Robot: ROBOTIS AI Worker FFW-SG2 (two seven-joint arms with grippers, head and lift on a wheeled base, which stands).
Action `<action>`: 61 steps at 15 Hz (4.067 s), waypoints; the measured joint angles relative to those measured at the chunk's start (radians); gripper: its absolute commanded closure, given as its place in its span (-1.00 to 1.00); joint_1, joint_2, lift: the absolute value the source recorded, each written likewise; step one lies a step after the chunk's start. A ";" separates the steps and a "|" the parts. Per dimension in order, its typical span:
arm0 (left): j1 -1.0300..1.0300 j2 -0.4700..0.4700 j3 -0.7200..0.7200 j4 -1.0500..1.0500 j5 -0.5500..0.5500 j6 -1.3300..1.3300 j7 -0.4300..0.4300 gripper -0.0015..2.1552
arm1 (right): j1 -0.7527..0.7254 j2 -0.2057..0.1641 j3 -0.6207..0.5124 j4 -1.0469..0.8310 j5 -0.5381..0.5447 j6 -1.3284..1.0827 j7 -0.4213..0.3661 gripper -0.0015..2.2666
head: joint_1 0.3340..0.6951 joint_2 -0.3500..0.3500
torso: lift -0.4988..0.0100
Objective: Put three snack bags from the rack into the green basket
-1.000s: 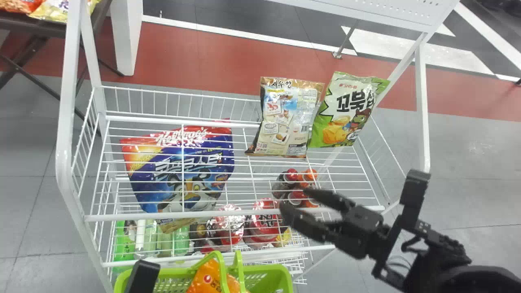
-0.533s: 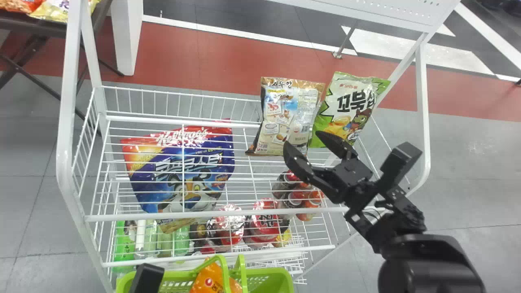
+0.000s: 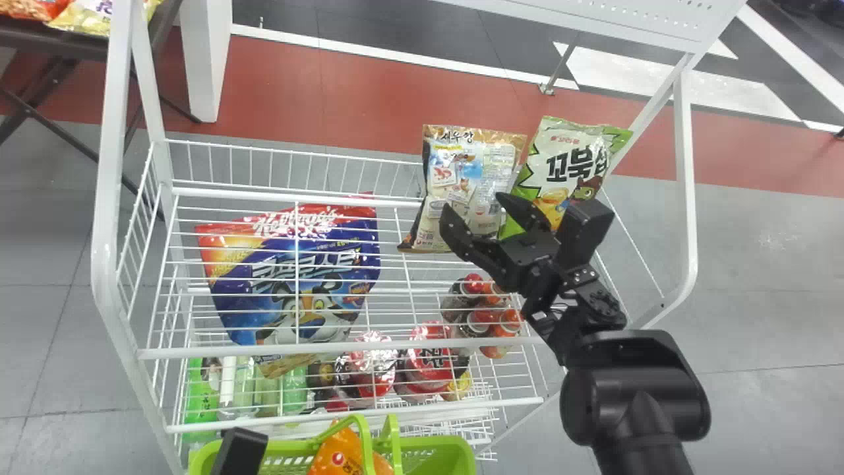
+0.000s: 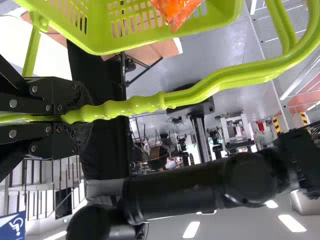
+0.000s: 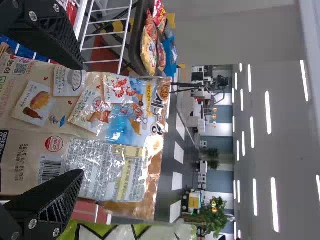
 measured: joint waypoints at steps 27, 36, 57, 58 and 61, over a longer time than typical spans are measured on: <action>-0.037 0.000 0.009 0.025 0.006 0.000 0.003 0.24 | 0.407 0.006 -0.404 -0.829 -0.269 1.192 0.471 0.96 | 1.00 -1.00 | 0.96; -0.038 0.000 0.004 0.026 0.006 0.000 0.003 0.24 | 0.486 -0.052 -0.143 -0.639 -0.081 1.244 0.518 0.96 | 1.00 -1.00 | 0.96; -0.040 0.000 0.001 0.019 0.006 0.000 -0.001 0.24 | 0.514 -0.066 -0.098 -0.693 -0.041 1.201 0.508 -0.93 | 1.00 -1.00 | 0.96; -0.040 0.000 0.001 0.019 0.006 0.000 -0.001 0.24 | 0.525 -0.054 -0.135 -0.727 -0.069 1.201 0.513 -0.92 | 1.00 -1.00 | 0.96; -0.041 0.000 0.002 0.021 0.007 0.000 -0.002 0.24 | 0.569 -0.002 -0.230 -0.807 -0.140 1.022 0.499 -0.92 | 1.00 -1.00 | 0.96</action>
